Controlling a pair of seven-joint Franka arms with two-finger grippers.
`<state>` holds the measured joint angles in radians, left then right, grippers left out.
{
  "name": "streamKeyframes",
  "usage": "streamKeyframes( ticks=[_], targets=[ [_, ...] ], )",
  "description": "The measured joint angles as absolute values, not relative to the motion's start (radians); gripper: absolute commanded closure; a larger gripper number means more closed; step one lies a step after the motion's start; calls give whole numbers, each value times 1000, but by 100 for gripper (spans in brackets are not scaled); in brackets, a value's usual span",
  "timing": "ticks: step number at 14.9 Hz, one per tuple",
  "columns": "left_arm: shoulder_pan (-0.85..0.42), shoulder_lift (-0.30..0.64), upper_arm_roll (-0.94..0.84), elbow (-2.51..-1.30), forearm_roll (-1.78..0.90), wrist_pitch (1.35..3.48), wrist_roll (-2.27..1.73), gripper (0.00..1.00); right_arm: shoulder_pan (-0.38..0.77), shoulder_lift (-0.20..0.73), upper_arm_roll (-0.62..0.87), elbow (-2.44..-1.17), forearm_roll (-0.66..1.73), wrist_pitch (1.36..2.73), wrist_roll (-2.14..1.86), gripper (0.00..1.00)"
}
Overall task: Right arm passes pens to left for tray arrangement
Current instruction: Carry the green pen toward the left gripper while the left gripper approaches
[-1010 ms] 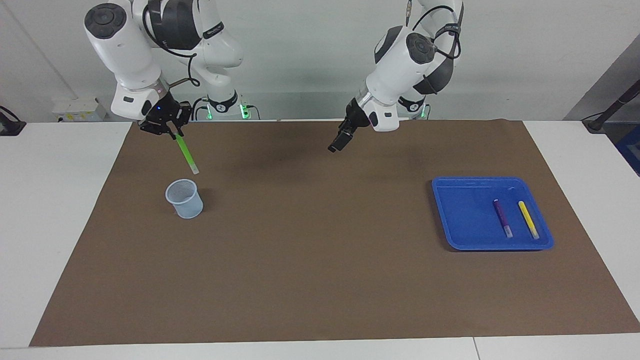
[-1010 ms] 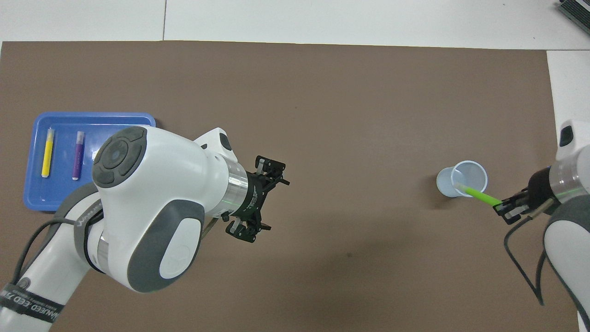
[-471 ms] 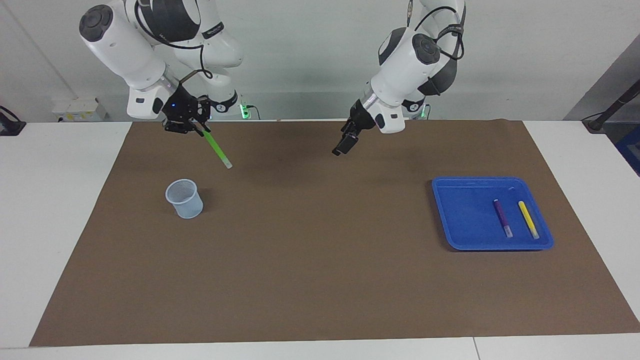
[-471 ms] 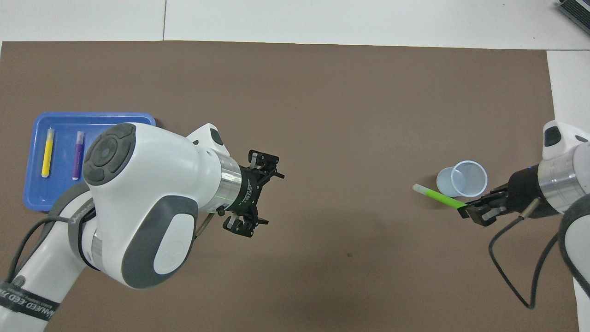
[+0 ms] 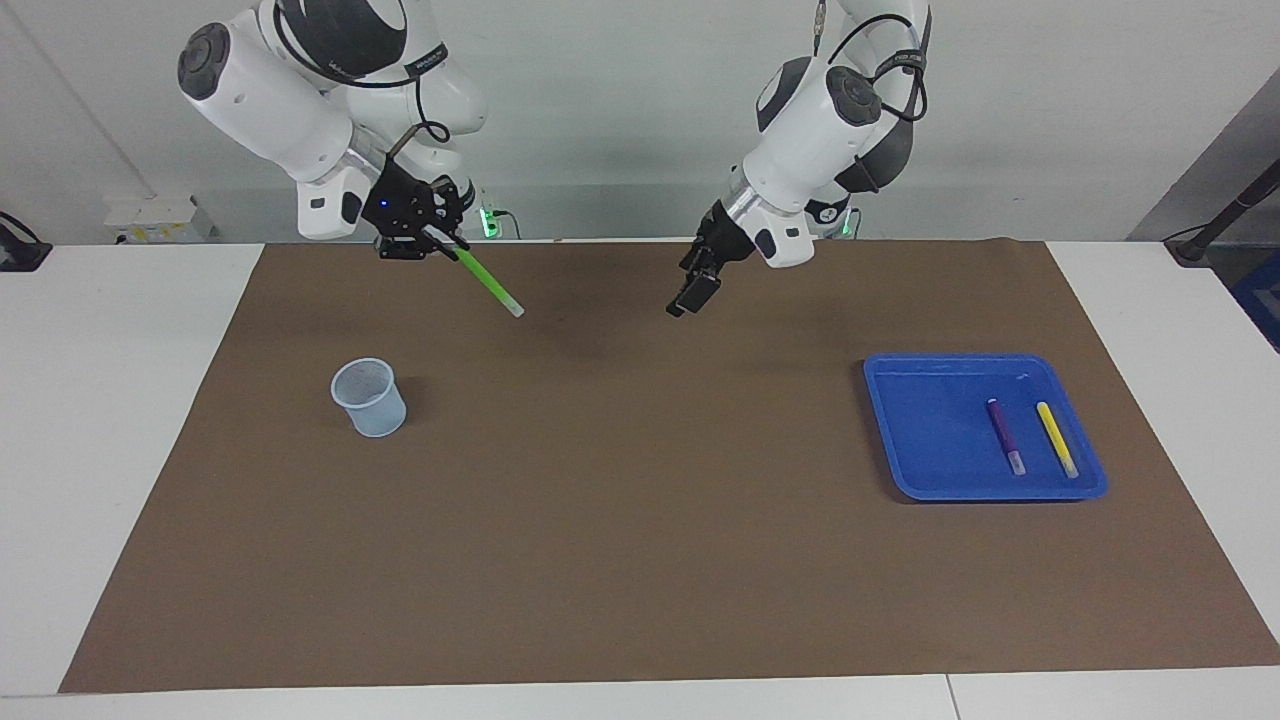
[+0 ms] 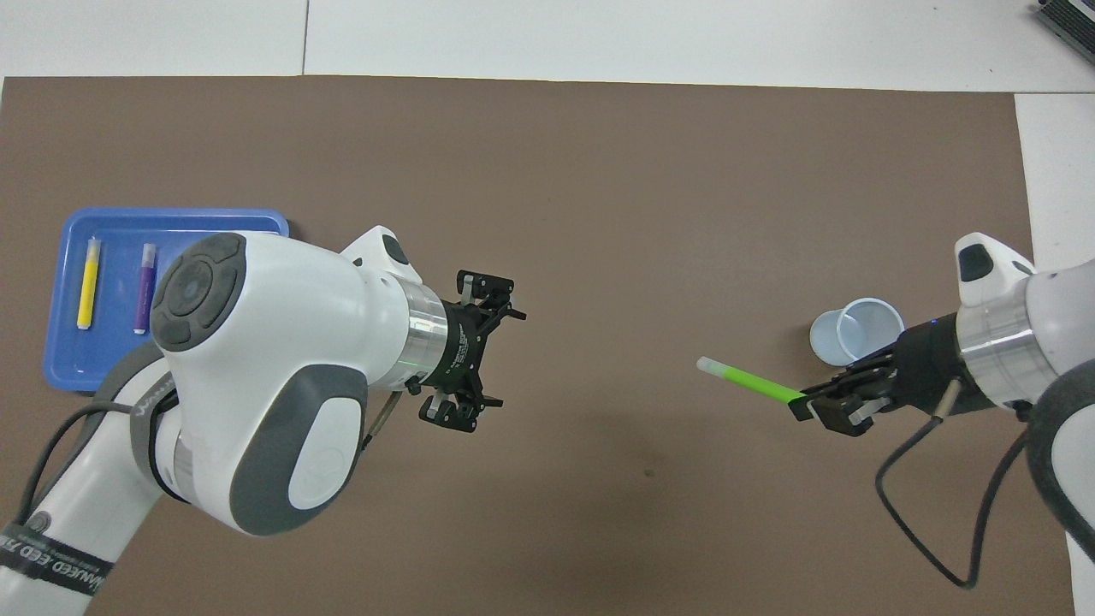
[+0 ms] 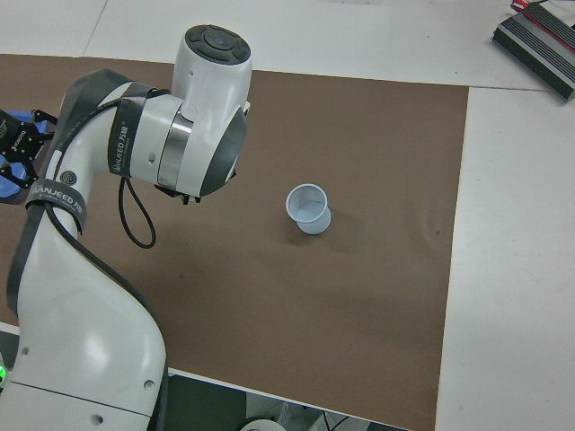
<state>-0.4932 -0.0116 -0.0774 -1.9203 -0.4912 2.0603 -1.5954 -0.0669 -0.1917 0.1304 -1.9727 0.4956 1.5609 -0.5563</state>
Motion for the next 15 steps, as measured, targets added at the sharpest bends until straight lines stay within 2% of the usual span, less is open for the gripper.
streamKeyframes(
  ticks=[3, 6, 15],
  targets=[
    [-506, -12, -81, -1920, -492, 2083, -1632, 1, -55, -196, 132, -1986, 566, 1549, -558, 100],
    [-562, -11, -85, -1921, -492, 2140, -1717, 6, -49, -199, 132, -1999, 620, 1540, -585, 100],
    [-714, -11, -87, -1920, -492, 2219, -1899, 6, -43, -202, 132, -2015, 733, 1524, -669, 100]
  ],
)
